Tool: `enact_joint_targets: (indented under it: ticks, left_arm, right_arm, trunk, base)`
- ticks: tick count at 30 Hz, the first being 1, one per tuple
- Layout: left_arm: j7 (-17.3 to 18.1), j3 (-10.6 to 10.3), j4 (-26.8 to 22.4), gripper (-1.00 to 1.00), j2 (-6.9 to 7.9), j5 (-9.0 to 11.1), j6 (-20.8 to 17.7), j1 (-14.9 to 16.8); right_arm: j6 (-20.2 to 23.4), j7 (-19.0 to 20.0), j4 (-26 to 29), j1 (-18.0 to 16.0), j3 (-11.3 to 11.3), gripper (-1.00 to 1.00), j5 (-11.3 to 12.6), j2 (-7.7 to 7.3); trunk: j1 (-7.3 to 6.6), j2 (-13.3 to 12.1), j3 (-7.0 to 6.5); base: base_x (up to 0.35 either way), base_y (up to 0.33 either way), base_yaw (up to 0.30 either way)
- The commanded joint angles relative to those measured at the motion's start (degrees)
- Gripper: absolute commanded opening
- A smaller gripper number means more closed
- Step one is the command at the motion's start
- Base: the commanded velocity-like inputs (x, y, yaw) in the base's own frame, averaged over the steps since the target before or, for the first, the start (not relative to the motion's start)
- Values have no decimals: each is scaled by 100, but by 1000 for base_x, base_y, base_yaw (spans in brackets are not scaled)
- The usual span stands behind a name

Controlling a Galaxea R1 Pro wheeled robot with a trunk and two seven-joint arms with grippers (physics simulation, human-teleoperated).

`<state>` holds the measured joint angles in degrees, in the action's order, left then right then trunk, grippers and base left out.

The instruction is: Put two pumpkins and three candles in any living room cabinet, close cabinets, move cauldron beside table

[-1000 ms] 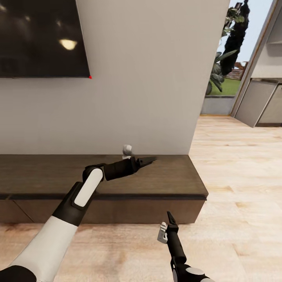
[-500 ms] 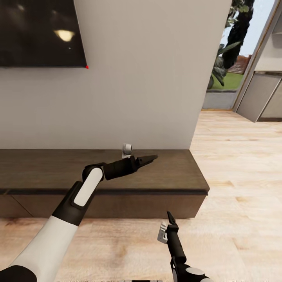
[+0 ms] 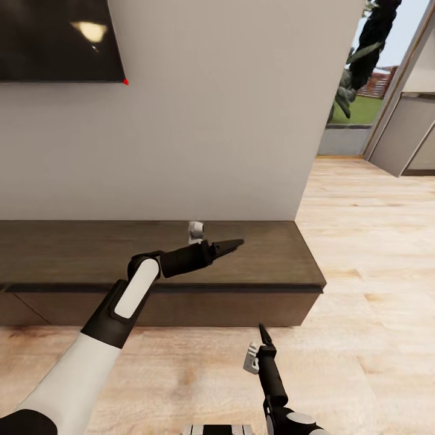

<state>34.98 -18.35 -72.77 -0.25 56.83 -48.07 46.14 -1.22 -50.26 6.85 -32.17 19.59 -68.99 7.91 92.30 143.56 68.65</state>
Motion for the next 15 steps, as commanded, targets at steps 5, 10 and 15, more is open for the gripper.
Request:
enact_joint_targets:
  ticks: [5, 10, 15]
  left_arm:
    - [8, -2, 0, 100, -1, 3, 2, 0]
    - [21, 1, 0, 100, 7, 5, 15, 0]
    - [147, 11, 4, 100, 40, 10, 27, 0]
  right_arm:
    - [-37, -311, 0, 0, 1, 100, -7, 0]
    - [-50, -665, 10, 0, 1, 100, -7, 6]
    - [-53, -953, 134, 0, 0, 100, -3, 0]
  trunk:
    - [13, 7, 111]
    - [25, 14, 222]
    - [28, 15, 244]
  base:
    - [0, 0, 0]
    - [0, 0, 0]
    - [0, 0, 0]
